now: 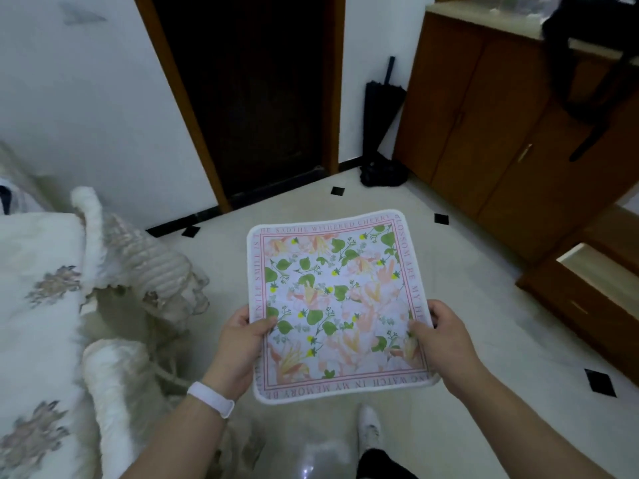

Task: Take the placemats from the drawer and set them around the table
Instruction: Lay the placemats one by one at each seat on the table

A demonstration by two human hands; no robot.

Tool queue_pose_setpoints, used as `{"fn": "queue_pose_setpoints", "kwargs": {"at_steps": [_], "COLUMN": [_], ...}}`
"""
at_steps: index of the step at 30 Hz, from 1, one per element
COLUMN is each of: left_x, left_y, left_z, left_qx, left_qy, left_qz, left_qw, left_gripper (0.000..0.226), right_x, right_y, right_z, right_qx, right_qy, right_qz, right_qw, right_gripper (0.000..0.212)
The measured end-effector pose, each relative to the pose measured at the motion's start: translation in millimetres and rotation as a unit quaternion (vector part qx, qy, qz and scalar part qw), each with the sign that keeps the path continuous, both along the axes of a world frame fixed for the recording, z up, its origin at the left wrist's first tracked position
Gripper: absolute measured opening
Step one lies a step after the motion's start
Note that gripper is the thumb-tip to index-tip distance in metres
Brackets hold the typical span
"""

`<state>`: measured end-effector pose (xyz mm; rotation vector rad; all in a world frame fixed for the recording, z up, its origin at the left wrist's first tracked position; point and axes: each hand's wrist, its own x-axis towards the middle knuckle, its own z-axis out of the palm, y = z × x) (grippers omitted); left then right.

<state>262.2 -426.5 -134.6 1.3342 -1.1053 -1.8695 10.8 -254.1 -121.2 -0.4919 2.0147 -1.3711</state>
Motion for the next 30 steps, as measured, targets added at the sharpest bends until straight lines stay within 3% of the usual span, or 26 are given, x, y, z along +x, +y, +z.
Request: {"fn": "queue_pose_setpoints", "kwargs": {"at_steps": [10,22,30], "left_x": [-96,-72,-53], "left_y": [-50,-132,-241], "left_z": [37,13,-20], "left_qx": [-0.051,0.008,0.049], "left_qy": [-0.036,-0.028,0.020], "left_qz": [0.091,0.211,0.237], "left_qw": [0.994,0.977,0.970], "left_gripper": [0.023,0.027,0.022], "right_x": [-121,-113,-95], "right_y": [-120,-256,-379], "right_z": [-1,-16,-11], "right_qx": [0.014,0.021,0.039], "right_qy": [0.012,0.011,0.038], "right_qz": [0.108,0.219,0.245], "right_qw": [0.994,0.975,0.968], "right_gripper": [0.021,0.022,0.022]}}
